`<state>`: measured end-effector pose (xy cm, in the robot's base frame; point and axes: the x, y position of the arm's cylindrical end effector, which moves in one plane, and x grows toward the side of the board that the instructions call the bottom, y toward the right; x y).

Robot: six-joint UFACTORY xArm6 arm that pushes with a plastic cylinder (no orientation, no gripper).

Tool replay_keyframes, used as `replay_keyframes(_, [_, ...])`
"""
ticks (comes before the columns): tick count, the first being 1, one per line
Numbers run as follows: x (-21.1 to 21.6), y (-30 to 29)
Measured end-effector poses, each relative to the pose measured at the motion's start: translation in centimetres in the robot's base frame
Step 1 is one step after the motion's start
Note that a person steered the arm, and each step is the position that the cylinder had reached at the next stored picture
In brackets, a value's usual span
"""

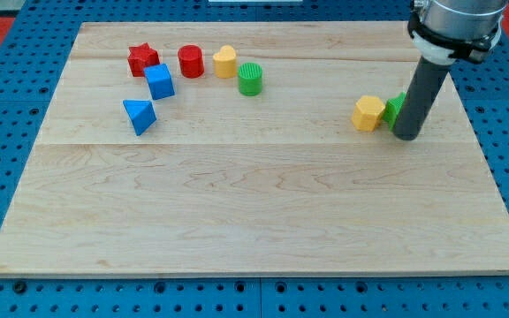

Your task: Move the blue triangle to the center

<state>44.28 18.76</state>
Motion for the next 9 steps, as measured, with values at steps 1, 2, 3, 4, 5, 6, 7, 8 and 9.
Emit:
replay_keyframes(1, [3.0,-7.8])
replay_keyframes(2, [3.0,-19.4])
replay_keyframes(3, [3.0,-29.0])
replay_keyframes(4, [1.6,-36.7])
replay_keyframes(5, [-1.9,-40.0])
replay_keyframes(6, [-4.2,-39.0])
replay_keyframes(7, [-4.7,-34.9])
replay_keyframes(8, [-5.1,-30.7])
replay_keyframes(9, [-5.1,-26.8])
